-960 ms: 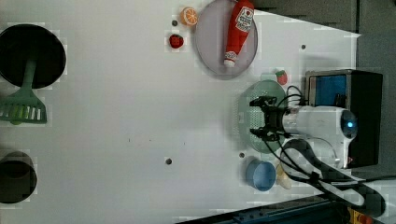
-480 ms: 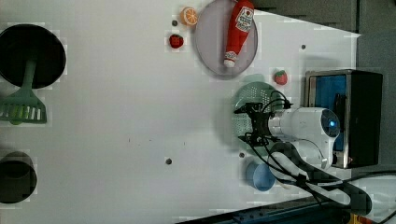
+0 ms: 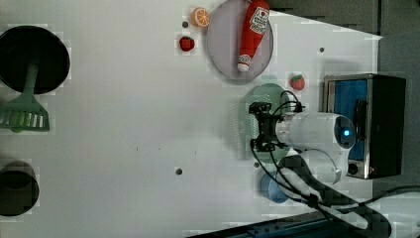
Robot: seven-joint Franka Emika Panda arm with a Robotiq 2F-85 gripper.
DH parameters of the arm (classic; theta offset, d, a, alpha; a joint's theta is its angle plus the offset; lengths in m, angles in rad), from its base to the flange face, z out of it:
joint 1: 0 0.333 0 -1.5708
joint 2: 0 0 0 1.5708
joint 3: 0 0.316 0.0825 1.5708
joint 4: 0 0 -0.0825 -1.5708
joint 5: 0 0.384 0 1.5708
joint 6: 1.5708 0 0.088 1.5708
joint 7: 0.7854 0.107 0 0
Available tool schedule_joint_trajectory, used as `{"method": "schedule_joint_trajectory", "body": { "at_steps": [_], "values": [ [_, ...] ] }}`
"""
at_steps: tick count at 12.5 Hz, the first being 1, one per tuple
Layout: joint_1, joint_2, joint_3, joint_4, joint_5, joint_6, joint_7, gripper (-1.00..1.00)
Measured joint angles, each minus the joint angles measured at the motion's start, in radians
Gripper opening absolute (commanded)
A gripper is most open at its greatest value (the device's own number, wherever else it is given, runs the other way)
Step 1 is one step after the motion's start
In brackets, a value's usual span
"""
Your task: Drag strainer right to left.
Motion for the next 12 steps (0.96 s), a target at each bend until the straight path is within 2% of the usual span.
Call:
{"method": "schedule_joint_trajectory", "body": {
  "at_steps": [4, 12],
  "values": [
    [0.033, 0.053, 0.077, 0.062, -0.001, -0.032, 0.131, 1.00],
    [0.204, 0.139, 0.086, 0.186, 0.029, -0.099, 0.309, 1.00]
  ]
}}
